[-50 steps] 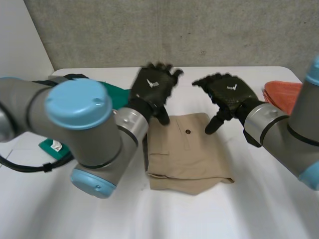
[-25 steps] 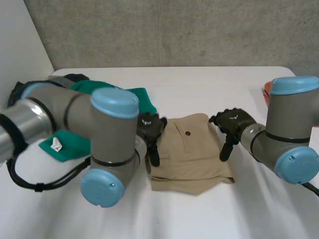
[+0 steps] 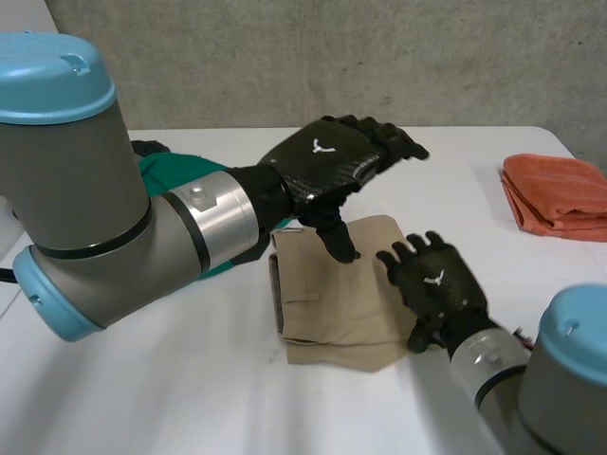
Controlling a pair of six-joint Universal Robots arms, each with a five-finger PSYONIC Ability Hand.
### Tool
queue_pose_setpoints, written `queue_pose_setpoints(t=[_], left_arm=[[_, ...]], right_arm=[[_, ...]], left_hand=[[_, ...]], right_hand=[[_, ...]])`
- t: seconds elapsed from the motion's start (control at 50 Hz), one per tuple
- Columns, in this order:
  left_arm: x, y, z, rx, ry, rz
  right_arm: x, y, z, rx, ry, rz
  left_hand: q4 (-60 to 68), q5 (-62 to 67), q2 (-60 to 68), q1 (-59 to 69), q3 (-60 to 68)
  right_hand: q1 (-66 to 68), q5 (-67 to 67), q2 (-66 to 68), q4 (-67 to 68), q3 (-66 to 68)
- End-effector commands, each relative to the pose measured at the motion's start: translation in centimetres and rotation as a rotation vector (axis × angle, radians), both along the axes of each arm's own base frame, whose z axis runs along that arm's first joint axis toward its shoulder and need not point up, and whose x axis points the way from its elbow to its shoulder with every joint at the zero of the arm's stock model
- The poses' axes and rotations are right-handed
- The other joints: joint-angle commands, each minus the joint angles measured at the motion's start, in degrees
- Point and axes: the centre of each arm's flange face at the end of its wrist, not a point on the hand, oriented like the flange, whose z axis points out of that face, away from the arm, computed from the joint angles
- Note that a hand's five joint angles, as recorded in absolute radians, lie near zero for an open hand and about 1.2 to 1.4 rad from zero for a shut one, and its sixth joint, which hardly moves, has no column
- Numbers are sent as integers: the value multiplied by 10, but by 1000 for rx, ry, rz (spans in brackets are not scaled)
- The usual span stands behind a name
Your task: Fold the laundry.
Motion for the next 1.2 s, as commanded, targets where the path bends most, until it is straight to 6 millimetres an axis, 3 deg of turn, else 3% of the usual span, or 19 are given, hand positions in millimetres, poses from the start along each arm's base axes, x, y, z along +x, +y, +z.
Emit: queue_pose_setpoints(t=[0.02,0.16,0.3,0.32,0.4,0.44,0.48,0.54,0.62,0.66,0.72,0.74,0.82,0.9,0.98,1.04,1.12,1.14,1.2], left_arm=[[1,11,5,-7,11,-36],[1,12,4,0,9,-36],[3,10,-1,14,1,-27],[3,9,-2,16,-1,-25],[4,8,-2,14,-1,-15],[4,8,-2,15,0,-13],[4,7,-1,11,3,-11],[4,7,-1,8,5,-13],[4,7,-2,8,5,-13],[4,8,-3,11,3,-13],[5,7,-3,12,2,-11],[5,7,-3,12,2,-11],[4,7,0,-1,11,-12],[4,7,6,-18,23,-12],[5,8,17,-47,45,-10],[3,8,21,-56,58,-13],[3,8,26,-52,79,-13],[3,8,27,-50,84,-14],[2,7,28,-44,96,-12]], right_arm=[[16,0,-36,-28,-76,33],[30,-21,-58,-70,-90,22],[40,-41,-58,-116,-109,4],[42,-45,-54,-129,-118,1],[46,-56,-42,-167,-152,5],[49,-60,-37,-185,-162,8],[54,-67,-29,-209,-175,8],[57,-74,-27,-221,-180,2],[61,-79,-37,-198,-164,3],[62,-81,-40,-189,-158,3],[64,-85,-39,-178,-161,2],[64,-86,-37,-181,-163,5],[60,-101,-14,-240,-195,-13],[41,-134,46,-387,-273,-67],[19,-166,88,-485,-335,-104],[-1,-188,105,-527,-349,-132],[-47,-226,134,-593,-344,-195],[-70,-242,142,-608,-340,-220],[-114,-273,141,-585,-334,-243]], left_hand=[[-4,-14,-5,6,-10],[-4,-14,-5,6,-9],[-4,-14,-5,6,-9],[-4,-14,-5,6,-9],[-4,-14,-5,6,-9],[-4,-14,-5,6,-9],[-4,-14,-5,6,-9],[-4,-14,-5,6,-9],[-4,-14,-5,6,-9],[-4,-14,-5,6,-9],[-4,-14,-5,6,-9],[-4,-14,-5,6,-9],[-4,-14,-5,6,-9],[-4,-14,-5,6,-9],[-4,-14,-5,6,-9],[-4,-14,-5,6,-9],[-4,-14,-5,6,-9],[-4,-14,-5,6,-9],[-2,-12,-4,7,-8]], right_hand=[[-28,-28,-23,-24,-21],[-28,-28,-23,-24,-21],[-28,-28,-23,-24,-21],[19,18,24,23,26],[495,495,501,499,502],[493,492,498,497,500],[369,368,374,373,376],[10,9,15,14,17],[15,14,20,19,22],[79,78,84,83,86],[616,615,621,620,623],[672,671,677,676,679],[672,672,677,676,679],[672,672,677,676,679],[672,672,677,676,679],[672,672,677,676,679],[672,672,677,676,679],[672,672,677,676,679],[672,672,677,676,679]])
